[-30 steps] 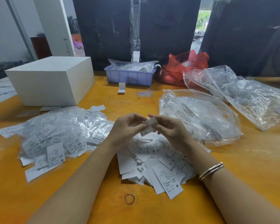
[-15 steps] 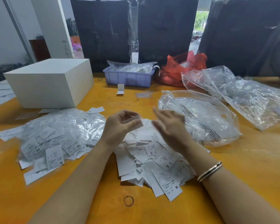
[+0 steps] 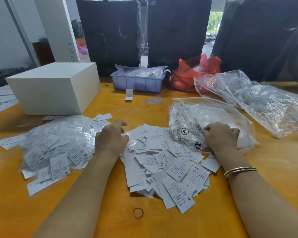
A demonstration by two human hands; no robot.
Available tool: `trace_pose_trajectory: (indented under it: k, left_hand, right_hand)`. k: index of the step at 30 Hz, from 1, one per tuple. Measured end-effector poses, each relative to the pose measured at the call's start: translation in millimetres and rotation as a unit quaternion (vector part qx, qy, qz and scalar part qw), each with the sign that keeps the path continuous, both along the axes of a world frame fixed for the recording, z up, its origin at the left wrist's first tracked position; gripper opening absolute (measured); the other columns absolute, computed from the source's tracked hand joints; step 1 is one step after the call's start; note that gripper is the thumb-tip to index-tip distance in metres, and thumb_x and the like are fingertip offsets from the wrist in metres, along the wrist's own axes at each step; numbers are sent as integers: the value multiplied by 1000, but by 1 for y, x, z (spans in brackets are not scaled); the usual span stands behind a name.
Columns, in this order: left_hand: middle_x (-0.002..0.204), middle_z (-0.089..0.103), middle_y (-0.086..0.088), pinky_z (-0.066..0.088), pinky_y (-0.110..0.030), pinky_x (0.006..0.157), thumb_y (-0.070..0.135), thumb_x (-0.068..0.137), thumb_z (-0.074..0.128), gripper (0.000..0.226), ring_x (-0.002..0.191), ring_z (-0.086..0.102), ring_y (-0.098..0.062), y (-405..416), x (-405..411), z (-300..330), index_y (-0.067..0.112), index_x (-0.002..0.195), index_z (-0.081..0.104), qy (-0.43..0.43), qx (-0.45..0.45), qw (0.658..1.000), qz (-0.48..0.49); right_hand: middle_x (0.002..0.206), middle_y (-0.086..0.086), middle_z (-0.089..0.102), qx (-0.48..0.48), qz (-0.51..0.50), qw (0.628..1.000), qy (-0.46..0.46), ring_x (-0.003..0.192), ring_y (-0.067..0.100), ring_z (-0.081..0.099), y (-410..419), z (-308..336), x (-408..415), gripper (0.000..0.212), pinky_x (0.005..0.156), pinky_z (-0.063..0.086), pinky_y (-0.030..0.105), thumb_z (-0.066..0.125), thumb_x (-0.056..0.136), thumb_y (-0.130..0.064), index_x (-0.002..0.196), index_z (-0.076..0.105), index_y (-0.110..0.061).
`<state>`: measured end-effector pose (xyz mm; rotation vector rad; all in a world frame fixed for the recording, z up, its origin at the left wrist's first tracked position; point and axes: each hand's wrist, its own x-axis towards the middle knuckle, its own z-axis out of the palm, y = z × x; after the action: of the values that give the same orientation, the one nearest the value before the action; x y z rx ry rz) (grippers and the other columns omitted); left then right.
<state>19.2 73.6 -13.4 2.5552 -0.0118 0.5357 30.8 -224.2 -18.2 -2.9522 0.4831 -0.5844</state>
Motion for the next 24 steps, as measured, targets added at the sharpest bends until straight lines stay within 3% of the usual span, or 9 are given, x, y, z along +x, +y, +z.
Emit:
trace_pose_trajectory:
  k: [3,11,19,21,24]
  left_hand:
    - [112,62,-3,44,-42,89,24,85,65,36,109,52,-25,-4,-1,-1,21,120,60,-30,32,999,11]
    - [103,64,-4,46,-42,86,16,88,63,20,101,53,-23,-23,-7,0,15,108,67,-80,-60,991,-90]
    - [103,65,-2,42,-26,84,9,88,61,19,99,53,-17,-26,-9,-1,14,105,68,-85,-118,982,-122]
    - [102,65,0,41,-21,83,9,88,62,19,100,53,-16,-27,-9,-1,15,105,68,-88,-124,980,-132]
    - [102,60,11,36,-9,81,15,91,61,17,103,52,-11,-31,-10,3,22,106,65,-76,-159,968,-178]
  right_hand:
    - [99,1,65,31,-6,998,-45,100,25,54,0,-1,-1,17,84,26,37,54,90,-31,91,70,-25]
    - [85,7,67,68,0,989,-130,95,29,54,-2,-2,-4,19,78,18,36,55,92,-31,93,70,-21]
    - [81,11,68,95,24,966,-241,85,30,57,3,0,-9,14,80,23,38,60,89,-21,89,71,-13]
    - [80,9,68,152,76,943,-287,83,29,60,7,5,-12,11,76,22,32,60,88,-16,86,69,-9]
    - [78,8,66,305,254,873,-282,74,30,62,24,16,-22,7,67,45,28,57,89,-5,85,63,-5]
